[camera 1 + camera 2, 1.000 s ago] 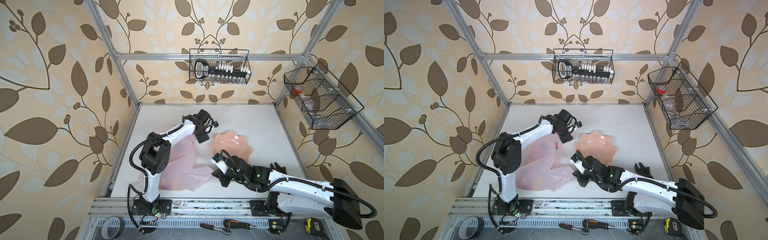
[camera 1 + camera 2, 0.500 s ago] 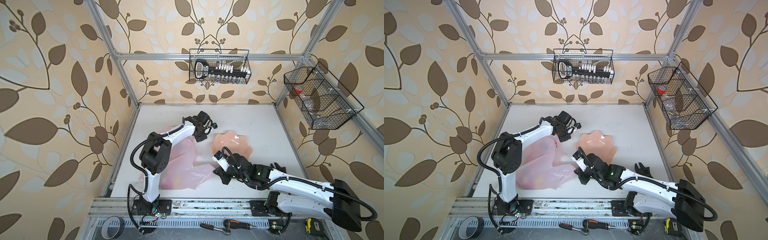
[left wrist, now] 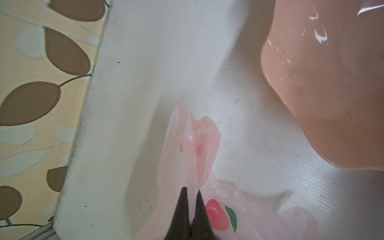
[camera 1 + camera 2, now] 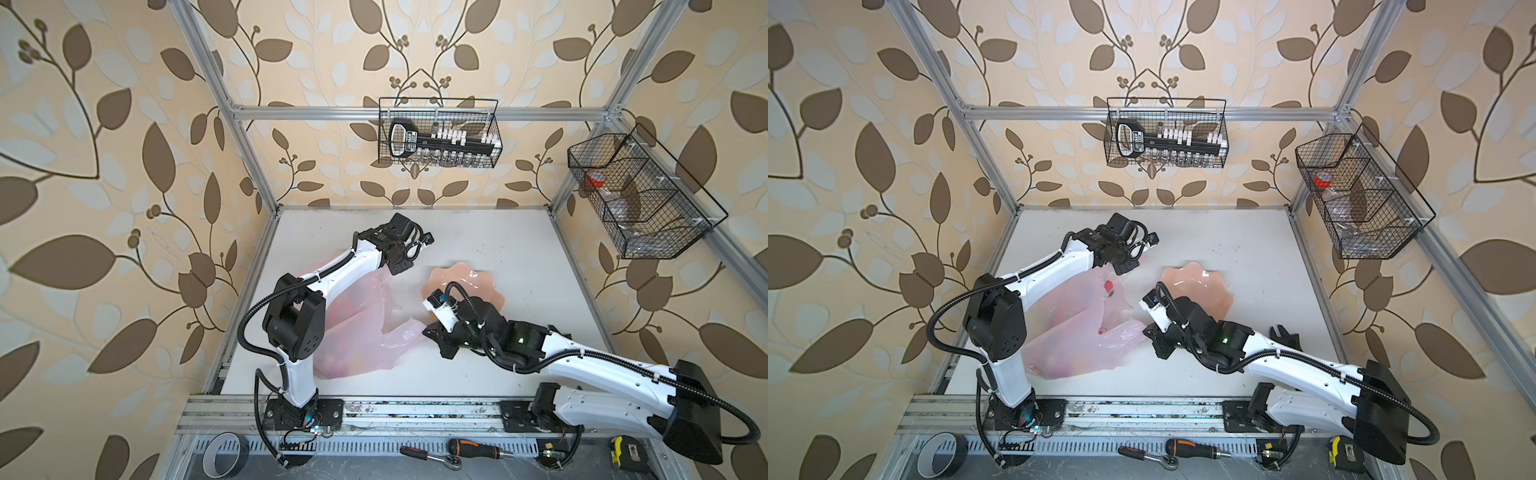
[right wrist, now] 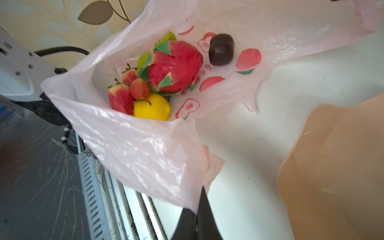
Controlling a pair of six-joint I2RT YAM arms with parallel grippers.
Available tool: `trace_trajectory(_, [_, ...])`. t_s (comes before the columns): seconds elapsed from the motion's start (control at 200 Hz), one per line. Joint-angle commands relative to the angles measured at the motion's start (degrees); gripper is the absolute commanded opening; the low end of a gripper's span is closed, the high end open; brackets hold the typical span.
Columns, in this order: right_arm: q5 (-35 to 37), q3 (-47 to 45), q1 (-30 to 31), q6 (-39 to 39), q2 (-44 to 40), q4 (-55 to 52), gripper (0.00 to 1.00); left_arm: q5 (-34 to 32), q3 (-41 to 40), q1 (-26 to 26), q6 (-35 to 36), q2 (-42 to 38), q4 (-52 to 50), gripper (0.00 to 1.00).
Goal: Place the fruits into the plastic bag
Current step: Pick up the plastic bag from the middle-left of the table, then place the plastic bag at the center of the table.
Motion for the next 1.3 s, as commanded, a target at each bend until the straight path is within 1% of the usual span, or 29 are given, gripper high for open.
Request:
trace_trajectory(0.0, [2.8,4.5,-0.3,-1.0,0.5,-2.9,0.0,-1.8,3.3,0.3,-1.4,-3.7,2.0,0.0])
trace_trajectory(0.19, [4.5,10.8,-0.7,-2.7,1.8,-6.4,0.0,-3.2,8.2,1.0,-2.3,-4.6,2.4,0.0])
trace_trajectory(0.415, [4.8,18.9,-2.0,-4.1,3.3,-10.3,0.0,-5.7,14.7,1.4,-2.7,-4.8,3.0,0.0])
trace_trajectory(0.66, [6.2,26.9,-2.6,-6.4,4.3,-14.7,0.0,-5.5,20.8,1.3,-3.8,-4.7,3.6,0.0])
trace_trajectory(0.83, [7.0,29.3,-3.7,-7.7,3.4,-17.4,0.0,-5.3,22.8,1.4,-4.3,-4.8,3.8,0.0])
trace_trajectory(0.86, [7.2,31.1,-3.9,-7.9,3.0,-17.8,0.0,-5.1,23.2,1.3,-4.4,-4.8,3.8,0.0])
trace_trajectory(1.015, [8.2,33.9,-5.4,-9.1,1.3,-19.4,0.0,-4.5,25.3,1.3,-5.3,-4.8,3.6,0.0])
trace_trajectory(1.195, [7.0,36.2,-8.7,-9.5,0.0,-21.0,0.0,-2.2,26.7,1.3,-6.4,-5.1,2.7,0.0])
trace_trajectory(1.295, [6.6,35.9,-9.1,-10.2,-0.5,-21.5,0.0,-2.1,26.0,1.3,-7.8,-5.6,2.9,0.0])
